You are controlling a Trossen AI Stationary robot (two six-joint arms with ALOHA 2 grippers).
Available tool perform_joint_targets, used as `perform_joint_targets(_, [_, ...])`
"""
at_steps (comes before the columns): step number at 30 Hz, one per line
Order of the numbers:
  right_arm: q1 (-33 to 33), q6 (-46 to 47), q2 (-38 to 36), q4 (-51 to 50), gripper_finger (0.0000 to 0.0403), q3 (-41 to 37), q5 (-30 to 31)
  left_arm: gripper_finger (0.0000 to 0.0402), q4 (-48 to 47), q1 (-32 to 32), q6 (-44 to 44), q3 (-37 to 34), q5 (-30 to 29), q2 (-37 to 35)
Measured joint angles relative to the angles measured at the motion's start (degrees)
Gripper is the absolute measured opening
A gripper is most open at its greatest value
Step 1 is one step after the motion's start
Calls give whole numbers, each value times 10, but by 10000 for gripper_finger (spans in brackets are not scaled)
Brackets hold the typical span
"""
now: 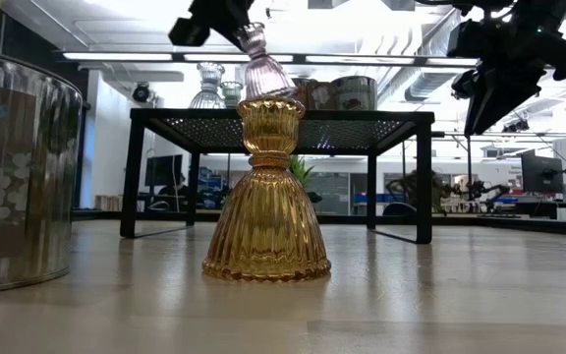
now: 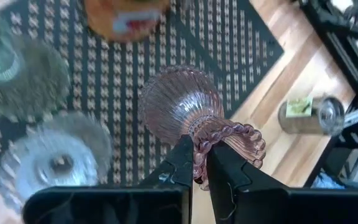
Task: Pick & Place candle stick holders
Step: Put the pink glass candle holder on the shelf
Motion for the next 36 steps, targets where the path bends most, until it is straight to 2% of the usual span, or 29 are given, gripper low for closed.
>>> perform_joint_targets(10, [0, -9, 0, 2, 101, 0, 3, 15, 4, 60, 39, 0, 31, 0])
perform_joint_targets(26, [0, -9, 0, 7, 101, 0, 3, 15, 15, 65, 43, 2, 64, 6])
perform_joint_targets(30, [0, -8, 0, 7, 101, 0, 3, 15, -17, 65, 56, 51, 51, 8])
perform_joint_targets(36, [0, -7, 0, 7, 101, 0, 2, 15, -119, 65, 85, 191, 45, 68])
